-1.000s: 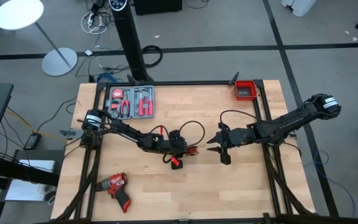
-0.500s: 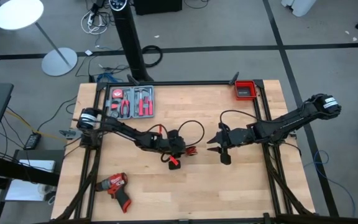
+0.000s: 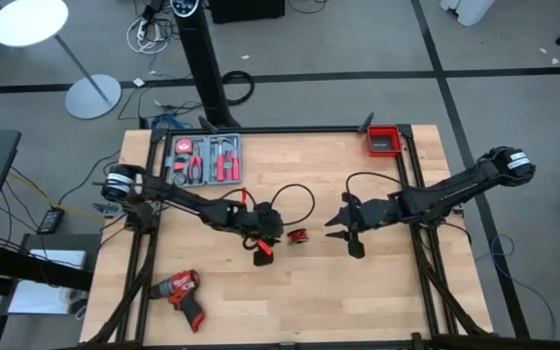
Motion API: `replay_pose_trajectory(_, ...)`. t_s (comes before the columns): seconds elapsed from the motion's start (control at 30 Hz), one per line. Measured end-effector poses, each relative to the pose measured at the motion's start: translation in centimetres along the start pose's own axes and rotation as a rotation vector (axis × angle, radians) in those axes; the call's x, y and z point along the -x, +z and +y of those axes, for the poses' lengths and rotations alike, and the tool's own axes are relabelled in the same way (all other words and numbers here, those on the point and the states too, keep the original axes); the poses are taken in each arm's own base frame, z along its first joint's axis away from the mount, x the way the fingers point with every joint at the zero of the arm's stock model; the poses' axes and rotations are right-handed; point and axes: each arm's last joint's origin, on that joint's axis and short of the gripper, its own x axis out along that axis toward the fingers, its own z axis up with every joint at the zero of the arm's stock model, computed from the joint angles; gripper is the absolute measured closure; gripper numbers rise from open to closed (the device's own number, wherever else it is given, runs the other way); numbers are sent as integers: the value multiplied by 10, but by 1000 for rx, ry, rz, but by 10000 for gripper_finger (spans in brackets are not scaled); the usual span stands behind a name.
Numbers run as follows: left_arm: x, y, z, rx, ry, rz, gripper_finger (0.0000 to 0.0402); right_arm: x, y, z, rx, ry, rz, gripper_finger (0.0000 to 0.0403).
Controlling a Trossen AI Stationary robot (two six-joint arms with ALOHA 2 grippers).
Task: Coil cords
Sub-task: Return to Home Position
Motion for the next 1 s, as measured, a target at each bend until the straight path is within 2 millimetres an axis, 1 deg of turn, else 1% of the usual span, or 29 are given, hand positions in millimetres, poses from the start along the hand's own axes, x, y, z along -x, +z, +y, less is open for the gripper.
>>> replay_pose_trajectory(0.1,19,4,-2,8,-14,3,330,9,5,1,1,31,-44,261)
replay_pose_trajectory(0.2,45,14,-6,-3,-37,-66,332,22,11,2,20,60,-97,261)
replay_pose_trajectory(0.3,70,25,-14,-18,-87,-174,332,39,18,6,57,176,-175,263)
replay_pose_trajectory(0.4,94,37,-22,-34,-133,-310,332,59,26,11,159,307,-283,264)
replay_pose_trajectory(0.47,110,45,-29,-55,-168,-425,332,73,27,12,213,337,-338,263)
replay_pose_trajectory(0.57,131,50,-39,-134,-199,-530,333,92,25,8,254,324,-378,262)
replay_pose_trajectory(0.67,148,43,-54,-287,-236,-567,333,106,20,4,268,308,-412,261)
replay_pose_trajectory(0.77,153,26,-62,-357,-272,-589,333,113,10,0,257,299,-473,261)
replay_pose_trajectory(0.9,151,-2,-57,-350,-290,-641,333,116,-5,-4,245,304,-524,261)
replay_pose_trajectory(1.0,146,-31,-49,-324,-311,-693,333,115,-16,-6,241,315,-560,261)
